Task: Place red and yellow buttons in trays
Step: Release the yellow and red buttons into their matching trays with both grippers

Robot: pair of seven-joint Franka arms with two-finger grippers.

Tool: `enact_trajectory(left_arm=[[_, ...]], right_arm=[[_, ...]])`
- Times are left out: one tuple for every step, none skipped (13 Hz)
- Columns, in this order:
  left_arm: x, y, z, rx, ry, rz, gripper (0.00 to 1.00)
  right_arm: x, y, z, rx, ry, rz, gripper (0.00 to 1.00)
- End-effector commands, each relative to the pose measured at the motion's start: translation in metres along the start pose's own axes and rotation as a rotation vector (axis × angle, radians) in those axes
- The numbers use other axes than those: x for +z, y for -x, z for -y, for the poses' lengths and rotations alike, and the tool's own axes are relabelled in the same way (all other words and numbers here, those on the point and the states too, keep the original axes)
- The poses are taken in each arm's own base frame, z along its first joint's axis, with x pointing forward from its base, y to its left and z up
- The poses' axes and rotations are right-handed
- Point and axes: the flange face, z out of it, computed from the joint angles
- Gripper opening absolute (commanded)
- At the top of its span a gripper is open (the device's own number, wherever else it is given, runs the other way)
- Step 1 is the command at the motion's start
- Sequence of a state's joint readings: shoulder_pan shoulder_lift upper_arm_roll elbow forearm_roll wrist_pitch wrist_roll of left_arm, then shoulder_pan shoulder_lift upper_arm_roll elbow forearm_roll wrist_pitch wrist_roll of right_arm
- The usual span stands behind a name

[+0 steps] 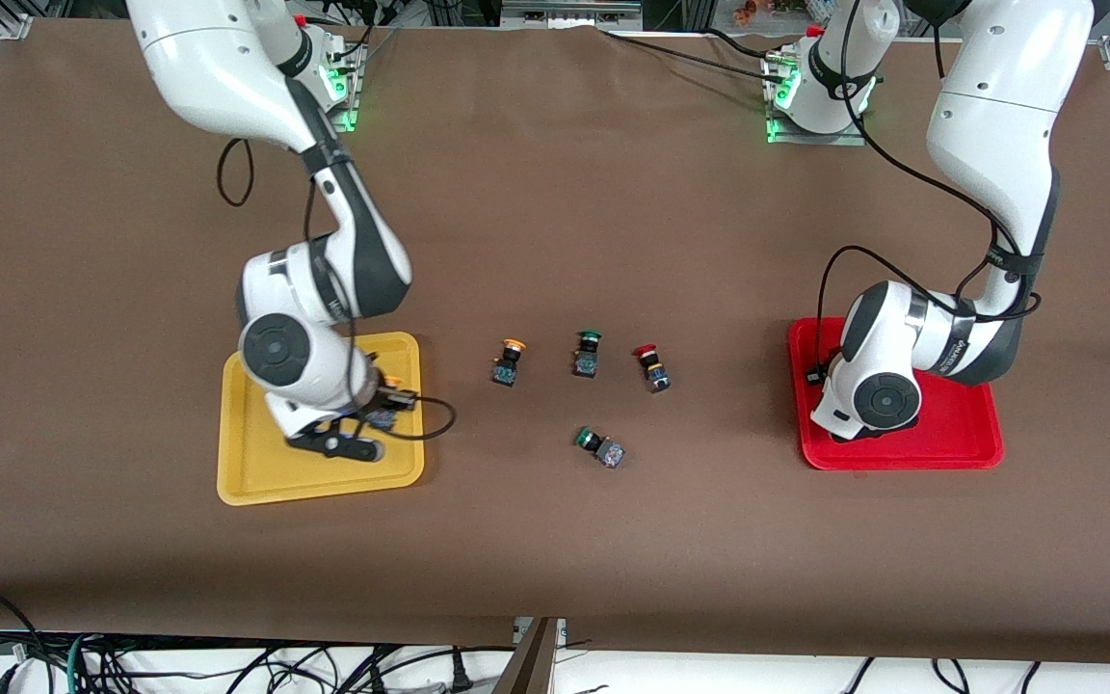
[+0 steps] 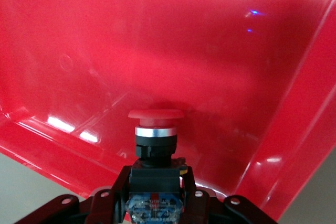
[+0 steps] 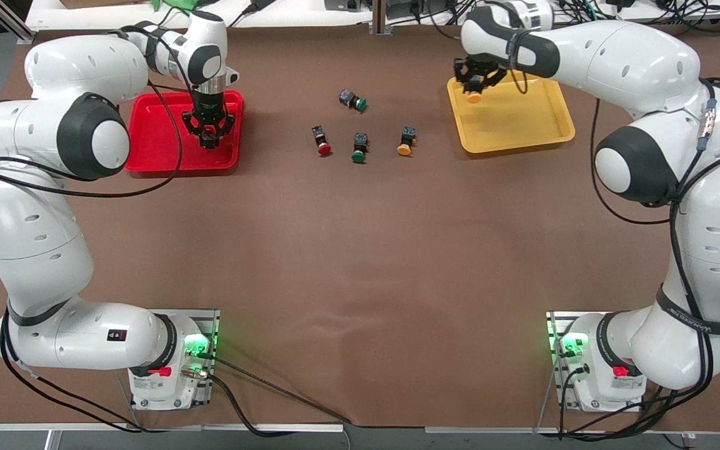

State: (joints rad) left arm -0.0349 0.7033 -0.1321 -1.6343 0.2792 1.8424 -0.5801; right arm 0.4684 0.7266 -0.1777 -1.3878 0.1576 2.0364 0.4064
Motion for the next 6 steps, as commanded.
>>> enact_trajectory(left_arm=[[-0.061, 0.013, 0.011, 0.01, 0.032, -0.088, 1.0], [-0.092, 0.021, 0.009, 0.005, 0.08, -0.117, 1.0], [-0.127, 0.029, 0.001, -0.004, 0.176, -0.126, 1.0], [-0.15, 0.032, -0.003, -0.021, 0.267, -0.111, 1.0], [-0.172, 0.037, -0.013, -0.038, 0.375, -0.087, 1.0], [-0.183, 0.046, -0.033, -0.032, 0.453, -0.058, 1.0]], right_arm=[[0.026, -0.016, -0.038, -0.034, 0.022, 0.004, 0.87], [0.024, -0.013, -0.032, -0.02, 0.014, 0.012, 0.97], [0.016, -0.009, -0.021, 0.011, -0.011, 0.013, 0.98], [0.011, 0.0, -0.007, 0.111, -0.059, 0.058, 0.98], [0.008, 0.011, 0.012, 0.173, -0.107, 0.1, 0.98], [0.0, 0.02, 0.038, 0.205, -0.15, 0.118, 0.98]])
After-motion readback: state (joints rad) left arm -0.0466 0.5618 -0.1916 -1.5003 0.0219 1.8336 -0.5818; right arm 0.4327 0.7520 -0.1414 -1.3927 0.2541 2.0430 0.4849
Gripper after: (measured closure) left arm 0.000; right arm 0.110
